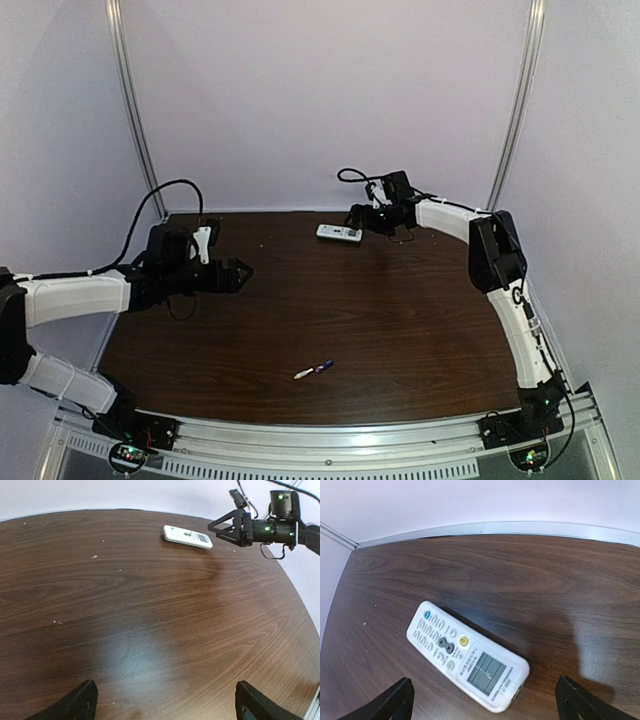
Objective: Load the batteries into the remote control
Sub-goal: Adjust the remote control at the corner of the board.
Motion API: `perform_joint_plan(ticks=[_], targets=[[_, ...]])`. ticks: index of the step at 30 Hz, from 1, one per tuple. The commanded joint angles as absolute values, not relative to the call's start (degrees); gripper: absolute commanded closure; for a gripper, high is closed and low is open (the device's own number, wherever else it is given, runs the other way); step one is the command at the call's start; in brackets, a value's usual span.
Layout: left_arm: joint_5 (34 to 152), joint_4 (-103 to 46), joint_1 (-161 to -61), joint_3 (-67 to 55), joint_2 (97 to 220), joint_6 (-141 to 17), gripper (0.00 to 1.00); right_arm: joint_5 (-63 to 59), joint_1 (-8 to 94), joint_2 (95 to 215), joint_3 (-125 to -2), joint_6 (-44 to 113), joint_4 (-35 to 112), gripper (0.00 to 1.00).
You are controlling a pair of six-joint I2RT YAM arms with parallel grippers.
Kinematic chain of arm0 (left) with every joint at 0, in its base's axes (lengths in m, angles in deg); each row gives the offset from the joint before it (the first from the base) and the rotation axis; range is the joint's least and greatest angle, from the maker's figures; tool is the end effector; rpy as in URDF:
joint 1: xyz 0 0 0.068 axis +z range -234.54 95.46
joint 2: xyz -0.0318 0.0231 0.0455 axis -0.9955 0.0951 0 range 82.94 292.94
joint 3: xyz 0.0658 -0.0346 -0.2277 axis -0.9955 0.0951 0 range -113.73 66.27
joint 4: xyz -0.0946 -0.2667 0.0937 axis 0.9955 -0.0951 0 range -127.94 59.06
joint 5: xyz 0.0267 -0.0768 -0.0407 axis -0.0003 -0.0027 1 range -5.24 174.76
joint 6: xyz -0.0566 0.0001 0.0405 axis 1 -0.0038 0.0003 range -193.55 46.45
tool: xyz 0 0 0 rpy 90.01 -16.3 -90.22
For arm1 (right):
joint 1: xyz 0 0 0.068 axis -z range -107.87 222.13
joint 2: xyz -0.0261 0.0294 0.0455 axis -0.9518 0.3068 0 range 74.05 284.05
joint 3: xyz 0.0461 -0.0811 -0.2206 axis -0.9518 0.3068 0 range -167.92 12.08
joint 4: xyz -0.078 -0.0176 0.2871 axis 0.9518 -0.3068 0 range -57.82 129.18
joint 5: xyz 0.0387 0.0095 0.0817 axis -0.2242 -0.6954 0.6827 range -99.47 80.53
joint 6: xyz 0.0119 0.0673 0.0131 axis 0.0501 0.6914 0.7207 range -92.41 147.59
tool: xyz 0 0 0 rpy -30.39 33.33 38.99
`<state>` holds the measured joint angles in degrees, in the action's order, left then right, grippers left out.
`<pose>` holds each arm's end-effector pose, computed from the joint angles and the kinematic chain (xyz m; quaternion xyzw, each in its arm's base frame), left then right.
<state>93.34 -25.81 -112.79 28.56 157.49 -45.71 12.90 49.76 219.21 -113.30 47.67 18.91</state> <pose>0.2889 -0.1648 0.1442 0.0396 0.8708 -0.2859 0.3980 0.5394 0.2454 0.1237 -0.0996 0.8875 0.3138 0.3224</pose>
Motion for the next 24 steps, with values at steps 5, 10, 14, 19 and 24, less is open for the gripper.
perform_joint_plan(ticks=[5, 10, 14, 19, 24], targets=[[93.3, -24.4, -113.2, 29.8, 152.4, -44.6, 0.03, 11.9, 51.3, 229.1, -124.1, 55.9, 19.1, 0.0], [92.2, -25.0, -113.2, 29.9, 151.6, -44.5, 0.02, 16.3, 51.6, 233.0, -127.5, 60.1, 22.8, 0.0], [91.0, -25.5, -113.2, 29.9, 152.0, -45.2, 0.03, 21.9, 51.3, 235.4, -128.6, 64.2, 26.0, 0.0], [90.9, -26.0, -113.2, 30.0, 152.0, -45.2, 0.03, 25.0, 50.3, 235.6, -128.6, 63.6, 26.0, 0.09], [90.9, -26.1, -113.2, 30.5, 150.7, -45.0, 0.03, 25.9, 49.3, 233.4, -126.6, 60.8, 22.9, 0.19]])
